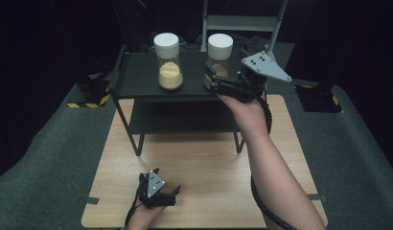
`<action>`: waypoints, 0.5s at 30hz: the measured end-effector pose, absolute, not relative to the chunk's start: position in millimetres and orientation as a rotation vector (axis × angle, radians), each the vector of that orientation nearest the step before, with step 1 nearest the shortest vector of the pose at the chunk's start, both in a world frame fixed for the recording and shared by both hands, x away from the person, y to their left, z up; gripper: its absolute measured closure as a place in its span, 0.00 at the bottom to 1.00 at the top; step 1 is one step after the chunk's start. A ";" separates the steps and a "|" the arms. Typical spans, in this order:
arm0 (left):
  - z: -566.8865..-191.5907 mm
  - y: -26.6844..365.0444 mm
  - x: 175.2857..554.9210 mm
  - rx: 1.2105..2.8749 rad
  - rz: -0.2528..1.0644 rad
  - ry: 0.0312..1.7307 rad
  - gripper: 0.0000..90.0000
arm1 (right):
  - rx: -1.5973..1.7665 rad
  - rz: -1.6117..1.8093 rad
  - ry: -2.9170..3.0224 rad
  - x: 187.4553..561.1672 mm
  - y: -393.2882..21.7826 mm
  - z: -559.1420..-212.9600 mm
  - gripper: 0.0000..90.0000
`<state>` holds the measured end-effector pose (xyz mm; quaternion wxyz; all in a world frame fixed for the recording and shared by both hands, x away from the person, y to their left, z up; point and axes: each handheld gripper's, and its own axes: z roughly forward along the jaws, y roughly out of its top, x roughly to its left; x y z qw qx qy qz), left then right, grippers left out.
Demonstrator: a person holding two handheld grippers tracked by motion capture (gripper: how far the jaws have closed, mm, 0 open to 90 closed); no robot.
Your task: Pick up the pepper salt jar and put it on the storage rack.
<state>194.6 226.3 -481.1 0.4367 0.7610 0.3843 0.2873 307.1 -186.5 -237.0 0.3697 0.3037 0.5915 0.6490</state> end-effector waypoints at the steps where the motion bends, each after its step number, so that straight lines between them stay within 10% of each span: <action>1: -481.2 226.4 194.6 1.893 0.715 0.956 0.01 | 0.778 1.672 1.517 305.8 -187.8 -237.9 0.00; 15: -481.3 225.9 194.6 1.892 0.715 0.957 0.01 | 0.716 1.678 1.516 280.7 -208.6 -259.1 0.00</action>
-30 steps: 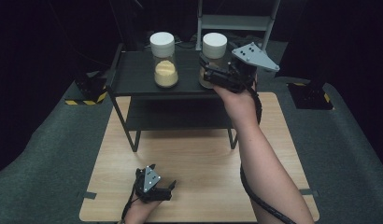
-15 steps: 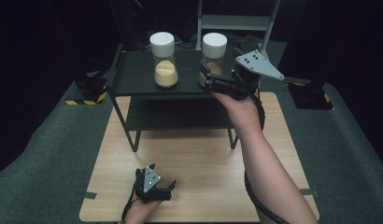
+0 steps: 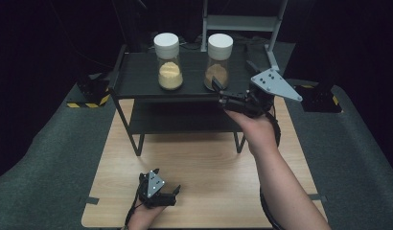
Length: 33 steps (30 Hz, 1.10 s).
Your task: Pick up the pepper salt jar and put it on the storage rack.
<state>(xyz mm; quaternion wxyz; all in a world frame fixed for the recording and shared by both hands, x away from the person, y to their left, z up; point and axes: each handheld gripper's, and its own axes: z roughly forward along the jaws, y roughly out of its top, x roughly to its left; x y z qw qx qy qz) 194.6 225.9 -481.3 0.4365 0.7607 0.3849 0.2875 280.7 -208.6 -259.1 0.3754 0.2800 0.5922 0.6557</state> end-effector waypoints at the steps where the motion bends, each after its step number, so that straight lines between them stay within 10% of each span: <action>1: -481.2 225.8 194.6 1.893 0.716 0.958 0.01 | 0.713 1.677 1.516 278.9 -210.4 -260.6 0.00; 33: -480.4 223.3 194.3 1.904 0.726 0.958 0.01 | 0.635 1.532 1.663 230.9 -241.3 -335.7 0.00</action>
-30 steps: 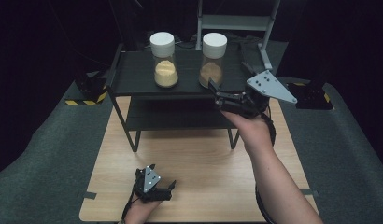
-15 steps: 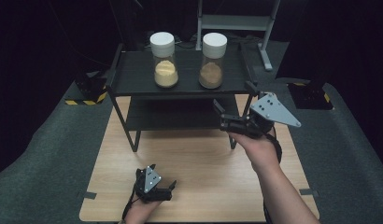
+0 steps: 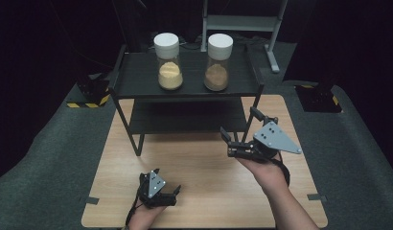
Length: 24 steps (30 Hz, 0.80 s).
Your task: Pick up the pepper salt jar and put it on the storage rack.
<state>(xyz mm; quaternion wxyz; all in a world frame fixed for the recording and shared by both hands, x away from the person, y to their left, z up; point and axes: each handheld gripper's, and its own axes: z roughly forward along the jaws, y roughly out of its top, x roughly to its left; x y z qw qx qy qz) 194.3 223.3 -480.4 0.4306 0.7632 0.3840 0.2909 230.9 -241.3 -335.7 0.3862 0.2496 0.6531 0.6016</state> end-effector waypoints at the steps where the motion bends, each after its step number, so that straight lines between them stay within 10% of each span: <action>1: -480.1 223.4 194.9 1.905 0.722 0.959 0.01 | 0.635 1.532 1.670 230.5 -242.7 -340.7 0.00; 24: -480.8 221.3 193.6 1.917 0.740 0.934 0.01 | 0.726 1.339 1.842 204.3 -266.3 -435.5 0.00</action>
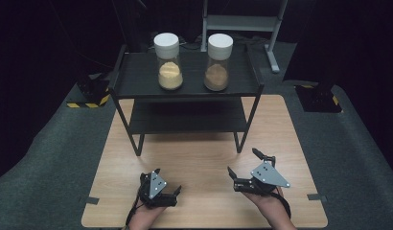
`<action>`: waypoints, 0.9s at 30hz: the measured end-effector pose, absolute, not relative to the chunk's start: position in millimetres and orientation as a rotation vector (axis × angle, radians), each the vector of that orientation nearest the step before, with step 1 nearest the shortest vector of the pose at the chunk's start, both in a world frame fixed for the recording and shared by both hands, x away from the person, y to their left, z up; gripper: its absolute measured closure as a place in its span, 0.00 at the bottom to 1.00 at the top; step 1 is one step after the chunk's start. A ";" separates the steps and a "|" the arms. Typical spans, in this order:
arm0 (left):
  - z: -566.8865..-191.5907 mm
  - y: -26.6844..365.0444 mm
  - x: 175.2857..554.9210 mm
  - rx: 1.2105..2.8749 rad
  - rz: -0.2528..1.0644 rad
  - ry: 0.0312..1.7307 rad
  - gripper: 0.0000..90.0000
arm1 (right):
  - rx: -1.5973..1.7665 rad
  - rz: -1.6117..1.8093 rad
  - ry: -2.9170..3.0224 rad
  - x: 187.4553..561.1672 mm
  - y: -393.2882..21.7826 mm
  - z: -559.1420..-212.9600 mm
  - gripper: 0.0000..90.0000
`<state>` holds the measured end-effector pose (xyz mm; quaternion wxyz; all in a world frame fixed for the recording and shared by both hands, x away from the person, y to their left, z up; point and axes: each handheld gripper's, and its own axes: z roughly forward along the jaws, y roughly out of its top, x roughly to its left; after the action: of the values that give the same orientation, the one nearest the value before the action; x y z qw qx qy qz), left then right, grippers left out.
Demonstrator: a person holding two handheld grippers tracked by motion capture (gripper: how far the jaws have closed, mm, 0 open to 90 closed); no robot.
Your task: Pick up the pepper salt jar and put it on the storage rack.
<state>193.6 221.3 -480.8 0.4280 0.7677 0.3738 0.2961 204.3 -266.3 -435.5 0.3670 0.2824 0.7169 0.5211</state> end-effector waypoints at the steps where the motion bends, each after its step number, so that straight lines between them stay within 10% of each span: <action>1: -480.9 221.3 193.5 1.917 0.740 0.933 0.01 | 0.732 1.331 1.849 203.7 -267.7 -439.1 0.00; 27: -481.4 218.1 191.4 1.923 0.762 0.927 0.01 | 0.794 1.001 2.021 203.8 -274.7 -485.8 0.00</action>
<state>191.4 218.1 -481.4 0.4237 0.7685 0.3704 0.3044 203.8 -274.7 -485.8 0.3664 0.3090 0.7865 0.3894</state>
